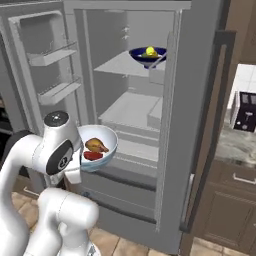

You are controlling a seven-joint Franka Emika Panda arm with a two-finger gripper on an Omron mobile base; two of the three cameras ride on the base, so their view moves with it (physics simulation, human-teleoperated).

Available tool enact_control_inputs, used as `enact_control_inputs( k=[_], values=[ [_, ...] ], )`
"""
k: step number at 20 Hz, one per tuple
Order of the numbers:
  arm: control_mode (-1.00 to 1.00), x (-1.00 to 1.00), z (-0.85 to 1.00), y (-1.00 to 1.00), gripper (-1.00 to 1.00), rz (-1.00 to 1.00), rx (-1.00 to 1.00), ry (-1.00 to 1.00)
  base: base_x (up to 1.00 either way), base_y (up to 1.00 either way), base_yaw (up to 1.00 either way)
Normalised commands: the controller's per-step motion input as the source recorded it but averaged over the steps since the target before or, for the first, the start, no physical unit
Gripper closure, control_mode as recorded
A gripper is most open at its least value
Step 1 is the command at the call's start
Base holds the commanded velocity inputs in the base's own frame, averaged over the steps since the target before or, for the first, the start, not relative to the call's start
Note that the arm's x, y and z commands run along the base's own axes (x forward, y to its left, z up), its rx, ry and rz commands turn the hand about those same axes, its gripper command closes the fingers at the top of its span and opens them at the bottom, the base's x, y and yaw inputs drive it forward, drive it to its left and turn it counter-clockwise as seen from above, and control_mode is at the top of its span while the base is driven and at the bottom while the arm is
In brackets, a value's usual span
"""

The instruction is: Place the bowl with the corn and avocado on the top shelf of the fridge. Place the bowl with the steak and chicken drumstick on the second highest shelf of the fridge.

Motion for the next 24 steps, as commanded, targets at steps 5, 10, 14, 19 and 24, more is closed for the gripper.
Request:
enact_control_inputs(
  k=[5,10,14,19,24],
  values=[
    [1.00,0.00,0.00,0.00,1.00,0.00,0.00,0.00,0.54,0.00,-0.22],
    [1.00,0.00,0.00,0.00,1.00,0.00,0.00,0.00,0.73,0.05,-0.12],
    [1.00,0.00,0.00,0.00,1.00,0.00,0.00,0.00,0.81,0.07,-0.10],
    [-1.00,0.80,0.00,0.02,1.00,-0.06,-0.07,-0.02,0.18,0.02,-0.02],
    [-1.00,1.00,0.00,0.00,1.00,-0.05,-0.07,-0.01,0.00,0.00,0.00]
  ],
)
